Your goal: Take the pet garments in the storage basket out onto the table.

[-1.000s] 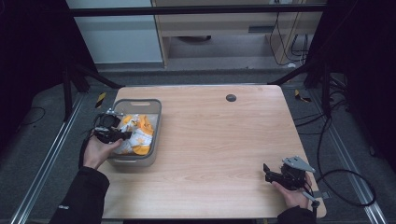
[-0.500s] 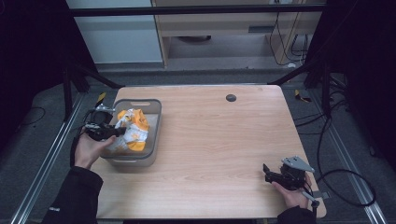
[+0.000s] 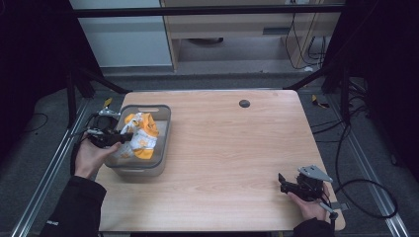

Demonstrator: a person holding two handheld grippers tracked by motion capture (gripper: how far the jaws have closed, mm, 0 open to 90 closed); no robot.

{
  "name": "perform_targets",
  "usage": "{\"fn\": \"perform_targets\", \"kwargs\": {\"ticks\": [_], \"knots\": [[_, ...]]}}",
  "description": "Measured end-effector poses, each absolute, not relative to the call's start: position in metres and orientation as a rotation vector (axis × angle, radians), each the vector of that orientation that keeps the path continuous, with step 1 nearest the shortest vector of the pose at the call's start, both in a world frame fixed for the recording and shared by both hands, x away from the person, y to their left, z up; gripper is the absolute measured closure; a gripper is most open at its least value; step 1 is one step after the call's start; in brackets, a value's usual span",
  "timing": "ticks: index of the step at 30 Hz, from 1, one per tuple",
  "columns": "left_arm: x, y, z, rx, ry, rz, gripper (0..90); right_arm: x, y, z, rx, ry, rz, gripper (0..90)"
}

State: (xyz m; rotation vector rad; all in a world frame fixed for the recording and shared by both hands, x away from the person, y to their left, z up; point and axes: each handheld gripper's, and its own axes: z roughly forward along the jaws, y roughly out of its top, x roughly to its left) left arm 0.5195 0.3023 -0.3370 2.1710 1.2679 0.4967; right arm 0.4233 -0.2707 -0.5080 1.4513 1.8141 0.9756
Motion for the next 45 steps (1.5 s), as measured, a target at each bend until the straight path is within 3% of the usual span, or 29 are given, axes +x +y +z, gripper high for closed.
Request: {"fn": "perform_targets", "kwargs": {"ticks": [19,45], "knots": [[0.509,0.300,-0.315,2.214,1.207,0.491,75.4,0.424,-0.271,-0.508,1.453,1.815,0.975,8.7],[0.494,0.262,-0.289,2.294,1.002,0.447,75.4,0.423,-0.271,-0.508,1.450,1.811,0.973,9.5]]}}
